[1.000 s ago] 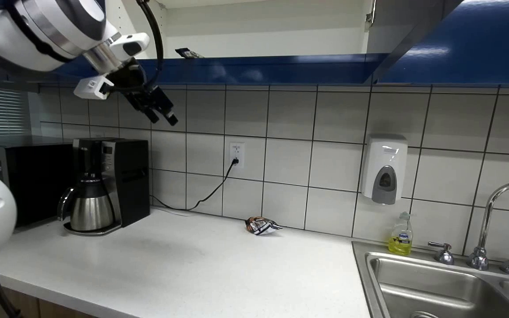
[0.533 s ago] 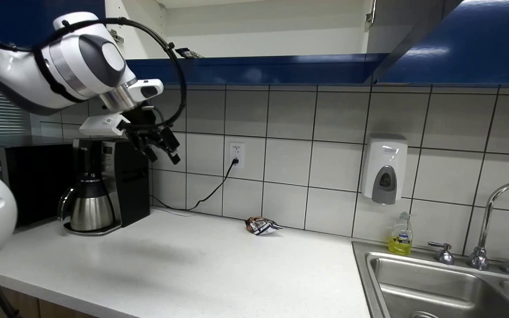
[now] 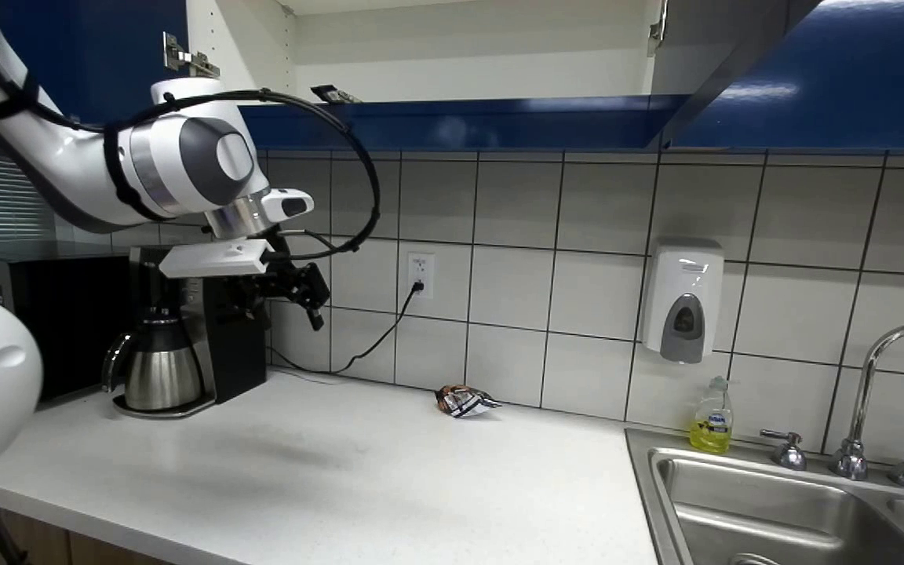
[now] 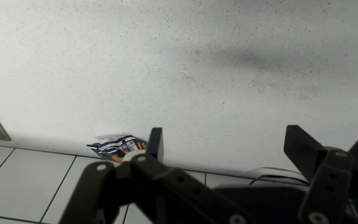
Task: Put the snack bar in the top cabinet
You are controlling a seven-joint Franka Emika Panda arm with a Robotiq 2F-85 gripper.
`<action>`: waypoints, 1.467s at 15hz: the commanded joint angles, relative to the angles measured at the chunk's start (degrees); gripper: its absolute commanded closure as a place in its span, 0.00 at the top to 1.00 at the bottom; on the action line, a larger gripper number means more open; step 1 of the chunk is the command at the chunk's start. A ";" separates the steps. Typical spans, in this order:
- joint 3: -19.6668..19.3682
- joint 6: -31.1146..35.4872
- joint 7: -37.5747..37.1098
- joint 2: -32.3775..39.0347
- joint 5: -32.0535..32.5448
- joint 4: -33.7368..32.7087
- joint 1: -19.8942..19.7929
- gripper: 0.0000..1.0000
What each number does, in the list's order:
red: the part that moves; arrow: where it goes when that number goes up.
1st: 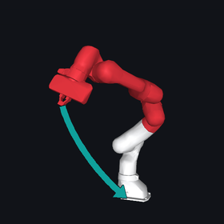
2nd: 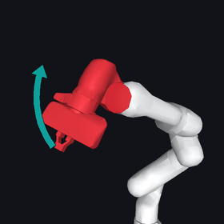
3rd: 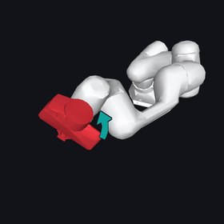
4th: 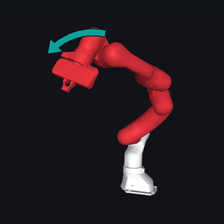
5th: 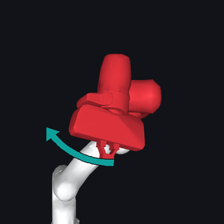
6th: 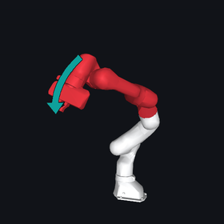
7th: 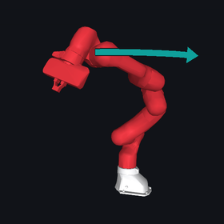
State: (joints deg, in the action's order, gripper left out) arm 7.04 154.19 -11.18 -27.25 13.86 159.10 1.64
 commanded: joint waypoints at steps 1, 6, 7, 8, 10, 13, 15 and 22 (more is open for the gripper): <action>-0.89 1.62 3.50 1.63 -2.61 -0.01 0.06 1.00; -1.12 1.75 0.70 1.64 -3.76 -0.02 -2.70 1.00; -1.21 1.79 0.22 1.54 -3.69 -0.03 -3.57 1.00; -1.42 1.68 -0.02 1.44 -3.65 -0.03 -4.38 1.00; -1.68 1.58 -1.03 1.37 -3.56 -0.06 -6.12 1.00; -1.85 1.76 -2.31 1.73 -3.19 -0.07 -8.52 1.00; -2.01 2.44 -2.22 2.34 -3.26 -0.07 -9.13 1.00; -3.49 2.29 9.83 9.33 -1.97 -2.65 -5.60 1.00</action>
State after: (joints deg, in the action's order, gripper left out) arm 4.33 155.62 -5.56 -22.04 11.03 158.73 -4.92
